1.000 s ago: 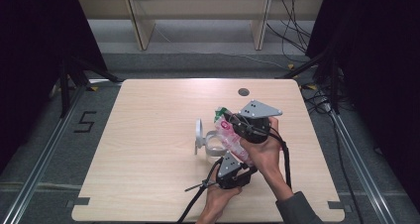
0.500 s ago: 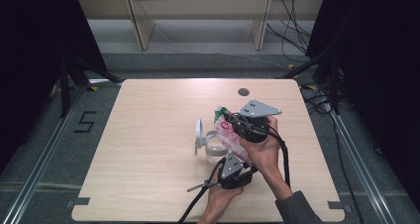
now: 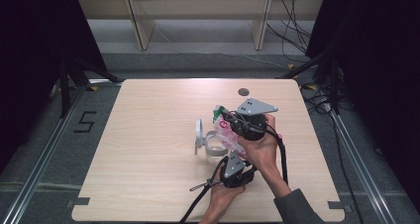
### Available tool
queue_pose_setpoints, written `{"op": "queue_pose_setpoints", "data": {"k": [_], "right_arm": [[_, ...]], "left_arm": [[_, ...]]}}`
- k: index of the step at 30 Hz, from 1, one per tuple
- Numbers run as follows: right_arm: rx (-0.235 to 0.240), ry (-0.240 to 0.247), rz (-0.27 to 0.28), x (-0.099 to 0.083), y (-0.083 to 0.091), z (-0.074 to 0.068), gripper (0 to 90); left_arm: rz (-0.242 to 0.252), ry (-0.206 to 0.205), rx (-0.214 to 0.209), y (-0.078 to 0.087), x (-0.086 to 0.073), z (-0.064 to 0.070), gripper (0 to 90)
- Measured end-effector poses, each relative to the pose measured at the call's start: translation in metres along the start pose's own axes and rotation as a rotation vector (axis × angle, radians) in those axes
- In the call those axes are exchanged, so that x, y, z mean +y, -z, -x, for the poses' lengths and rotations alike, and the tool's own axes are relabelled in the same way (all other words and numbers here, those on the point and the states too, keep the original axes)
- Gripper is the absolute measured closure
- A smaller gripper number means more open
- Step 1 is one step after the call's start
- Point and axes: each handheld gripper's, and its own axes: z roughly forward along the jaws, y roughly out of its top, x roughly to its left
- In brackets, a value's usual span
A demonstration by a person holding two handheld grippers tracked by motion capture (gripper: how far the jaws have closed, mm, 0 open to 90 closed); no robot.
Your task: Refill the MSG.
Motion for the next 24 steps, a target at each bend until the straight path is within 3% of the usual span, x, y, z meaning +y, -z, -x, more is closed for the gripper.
{"op": "queue_pose_setpoints", "data": {"k": [5,7,8,9,12,13,15,24], "right_arm": [[-0.010,0.001,-0.004,0.001,-0.001,-0.002,90.0],[-0.013,0.017,-0.003,0.002,-0.002,-0.003,90.0],[-0.007,0.020,-0.026,0.002,-0.003,-0.005,90.0],[-0.006,-0.006,-0.043,0.002,-0.004,-0.007,90.0],[-0.020,0.014,-0.041,0.002,-0.005,-0.009,90.0],[-0.019,0.062,-0.031,0.002,-0.007,-0.007,90.0],[-0.011,0.051,-0.063,0.002,-0.008,-0.009,90.0],[-0.001,0.066,-0.059,0.006,-0.012,-0.013,90.0]], "left_arm": [[0.008,-0.001,0.017,0.000,0.002,0.002,73.7],[0.008,0.003,0.003,-0.001,0.002,0.001,73.8],[0.011,0.004,0.003,-0.002,0.001,0.002,73.9],[0.012,0.005,0.005,-0.002,0.000,0.002,73.9],[0.022,0.010,-0.002,-0.002,0.001,0.002,74.0],[0.022,0.010,-0.002,-0.002,0.001,0.002,74.0],[0.022,0.013,0.001,-0.003,0.000,0.002,74.1],[0.035,0.018,0.009,-0.001,0.001,0.000,74.2]]}}
